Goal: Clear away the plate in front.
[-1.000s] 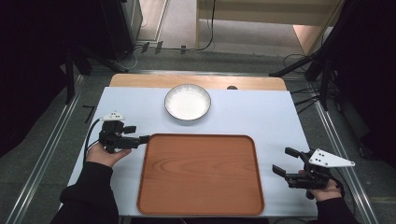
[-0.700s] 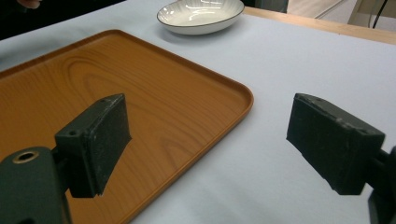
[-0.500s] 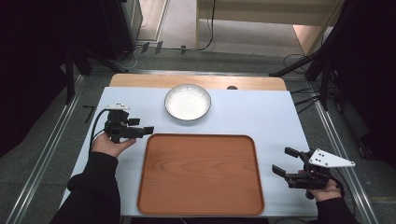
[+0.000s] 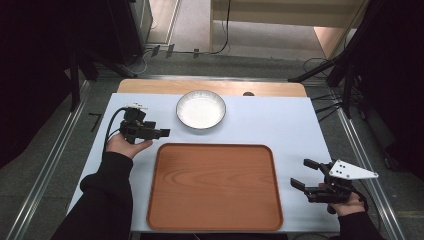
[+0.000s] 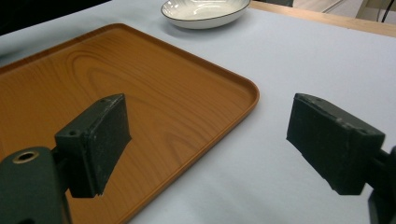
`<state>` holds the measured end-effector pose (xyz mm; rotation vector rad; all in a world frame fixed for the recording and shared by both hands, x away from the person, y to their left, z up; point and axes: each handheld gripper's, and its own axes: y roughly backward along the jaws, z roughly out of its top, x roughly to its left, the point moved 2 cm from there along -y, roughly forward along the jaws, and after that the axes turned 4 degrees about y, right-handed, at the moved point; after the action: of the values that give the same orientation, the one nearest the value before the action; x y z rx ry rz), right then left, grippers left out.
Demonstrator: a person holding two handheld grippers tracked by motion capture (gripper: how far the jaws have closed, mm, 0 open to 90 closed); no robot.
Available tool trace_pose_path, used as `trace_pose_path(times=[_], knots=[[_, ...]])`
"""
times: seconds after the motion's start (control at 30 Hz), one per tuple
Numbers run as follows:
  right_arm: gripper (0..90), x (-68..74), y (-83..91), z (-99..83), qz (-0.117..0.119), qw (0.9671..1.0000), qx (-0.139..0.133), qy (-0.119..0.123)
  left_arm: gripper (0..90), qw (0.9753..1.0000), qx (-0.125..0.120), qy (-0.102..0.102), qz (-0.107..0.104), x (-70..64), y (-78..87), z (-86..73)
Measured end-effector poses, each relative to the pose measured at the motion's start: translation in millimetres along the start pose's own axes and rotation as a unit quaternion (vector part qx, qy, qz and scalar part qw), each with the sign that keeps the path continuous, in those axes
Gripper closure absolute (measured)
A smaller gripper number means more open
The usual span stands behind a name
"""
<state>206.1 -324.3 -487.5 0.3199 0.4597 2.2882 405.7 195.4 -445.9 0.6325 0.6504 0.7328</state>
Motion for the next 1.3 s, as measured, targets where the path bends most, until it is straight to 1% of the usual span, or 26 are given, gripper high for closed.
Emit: trace_pose_path(times=[0.1, 0.3, 0.4, 0.43, 0.47, 0.5, 0.63, 0.77, 0.83, 0.87, 0.93, 0.97, 1.03, 1.17, 1.23, 1.27, 1.3], knots=[[14.1, 0.1, -0.3, 0.0, 0.001, 1.0, 0.0, 0.001, 24.5, 1.0, 0.004, -0.003, 0.002, 0.3, -4.4, 6.4], [14.1, 1.0, -0.7, 0.2, 0.005, 1.0, 0.002, 0.005, 24.6, 1.0, 0.0, -0.001, 0.009, 3.5, -14.0, 16.4], [14.0, 1.4, -0.8, -0.1, 0.006, 1.0, 0.005, 0.004, 24.4, 0.9999, -0.003, 0.006, 0.01, 5.9, -18.7, 21.4], [14.0, 1.2, -0.9, -0.5, 0.007, 0.9999, 0.007, 0.005, 24.5, 0.9998, -0.011, 0.015, 0.007, 8.2, -21.4, 23.9], [14.0, 1.2, -0.9, -0.5, 0.007, 0.9999, 0.007, 0.005, 24.6, 0.9998, -0.011, 0.015, 0.007, 8.2, -21.4, 23.9], [14.0, 0.9, -1.1, -0.7, 0.007, 0.9999, 0.007, 0.006, 24.5, 0.9997, -0.008, 0.021, 0.011, 10.7, -24.6, 26.6], [14.1, 1.2, -1.2, -0.9, 0.008, 0.9999, 0.008, 0.005, 24.0, 0.9997, -0.009, 0.015, 0.019, 11.7, -28.6, 30.3], [14.0, 1.3, -1.0, -0.5, 0.009, 0.9999, 0.006, 0.003, 23.5, 0.9997, -0.006, 0.015, 0.018, 11.7, -35.1, 37.5], [14.1, 1.3, -0.8, -0.5, 0.009, 0.9999, 0.005, 0.002, 23.6, 0.9997, -0.004, 0.013, 0.021, 12.0, -38.3, 41.7], [14.1, 1.3, -0.8, -0.5, 0.009, 0.9999, 0.005, 0.002, 23.6, 0.9996, -0.004, 0.016, 0.021, 12.6, -39.9, 43.6], [14.1, 1.2, -0.9, -0.7, 0.01, 0.9999, 0.006, 0.003, 24.1, 0.9995, -0.011, 0.018, 0.022, 15.2, -44.5, 46.4], [14.1, 1.3, -0.9, -0.8, 0.01, 0.9999, 0.007, 0.003, 24.7, 0.9994, -0.012, 0.021, 0.026, 17.4, -47.3, 47.2], [14.0, 1.1, -1.3, -1.2, 0.01, 0.9999, 0.009, 0.004, 24.8, 0.9991, -0.009, 0.027, 0.031, 23.2, -55.6, 48.4], [14.0, 0.9, -1.1, -1.4, 0.011, 0.9999, 0.009, 0.003, 25.7, 0.9985, -0.012, 0.036, 0.04, 28.4, -68.0, 52.3], [14.1, 0.6, -1.2, -1.5, 0.01, 0.9999, 0.009, 0.004, 26.4, 0.9978, -0.023, 0.04, 0.048, 30.0, -74.6, 55.4], [14.0, 0.6, -1.3, -1.5, 0.011, 0.9999, 0.009, 0.004, 27.8, 0.9977, -0.024, 0.041, 0.049, 31.1, -76.9, 57.0], [14.1, 0.6, -1.3, -1.5, 0.011, 0.9999, 0.01, 0.004, 28.2, 0.9975, -0.018, 0.044, 0.052, 32.2, -80.4, 59.2]])
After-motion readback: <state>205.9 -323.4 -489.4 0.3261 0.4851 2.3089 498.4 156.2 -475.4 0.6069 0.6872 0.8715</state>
